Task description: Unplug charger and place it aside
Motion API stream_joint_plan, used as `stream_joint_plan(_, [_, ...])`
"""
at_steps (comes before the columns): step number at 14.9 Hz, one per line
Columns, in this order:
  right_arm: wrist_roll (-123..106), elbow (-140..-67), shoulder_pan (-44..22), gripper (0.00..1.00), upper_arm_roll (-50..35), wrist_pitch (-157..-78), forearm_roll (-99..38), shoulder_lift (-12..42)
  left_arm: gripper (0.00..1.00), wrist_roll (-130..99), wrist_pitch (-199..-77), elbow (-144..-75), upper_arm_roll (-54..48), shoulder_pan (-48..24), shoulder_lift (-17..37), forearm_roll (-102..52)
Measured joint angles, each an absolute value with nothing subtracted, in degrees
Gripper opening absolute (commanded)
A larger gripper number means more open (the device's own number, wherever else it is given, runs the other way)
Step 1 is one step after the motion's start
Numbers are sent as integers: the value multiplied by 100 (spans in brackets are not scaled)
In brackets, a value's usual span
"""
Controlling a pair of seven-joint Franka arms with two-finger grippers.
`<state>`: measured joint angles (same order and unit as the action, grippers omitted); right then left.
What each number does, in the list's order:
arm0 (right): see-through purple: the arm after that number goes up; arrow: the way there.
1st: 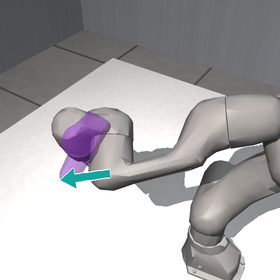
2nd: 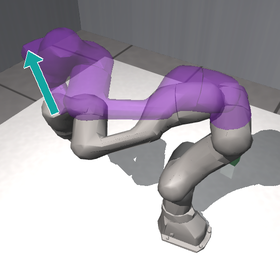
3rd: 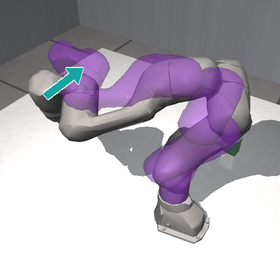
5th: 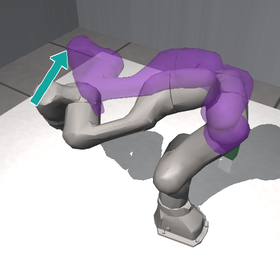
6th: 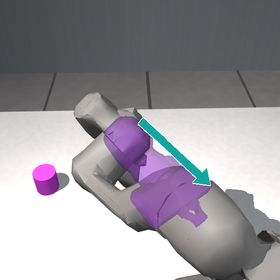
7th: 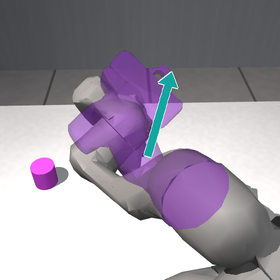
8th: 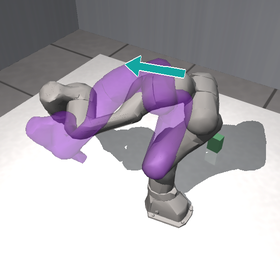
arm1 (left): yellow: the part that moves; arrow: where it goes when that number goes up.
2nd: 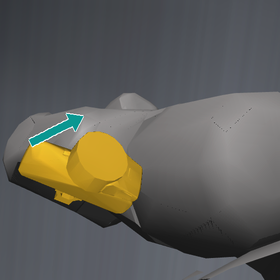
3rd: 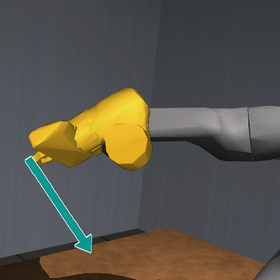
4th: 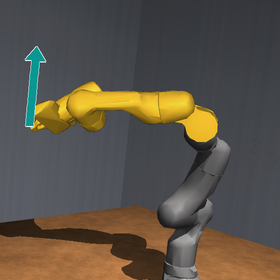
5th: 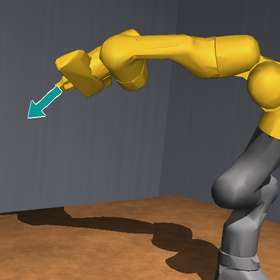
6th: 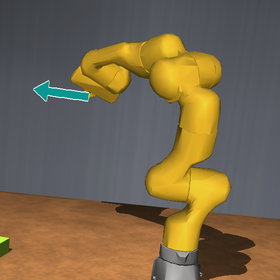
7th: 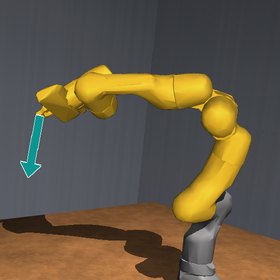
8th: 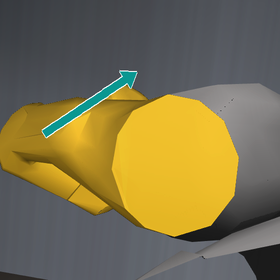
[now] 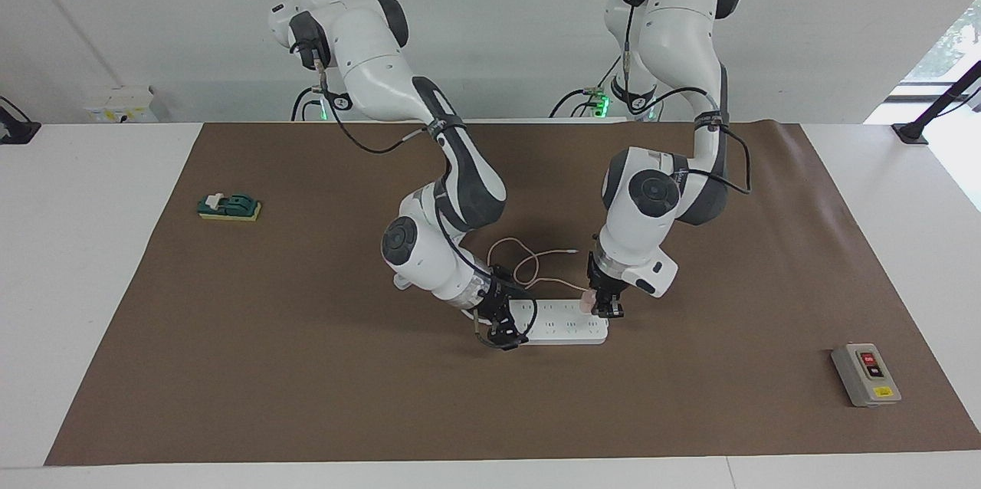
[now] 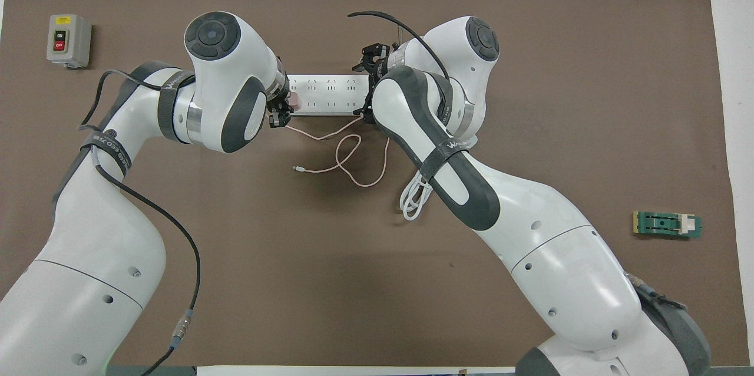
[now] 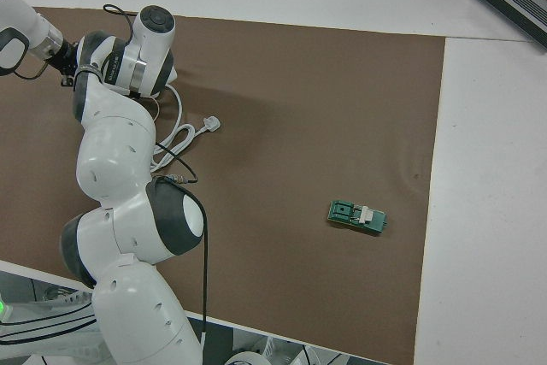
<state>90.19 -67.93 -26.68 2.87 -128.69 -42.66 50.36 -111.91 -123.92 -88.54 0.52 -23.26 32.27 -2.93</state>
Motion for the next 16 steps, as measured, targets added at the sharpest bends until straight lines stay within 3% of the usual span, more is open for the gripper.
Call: stream_joint_plan(16, [9019, -6813, -2749, 100, 282, -13098, -4271, 5126, 0, -11191, -12417, -8877, 52, -2328, 3215, -290])
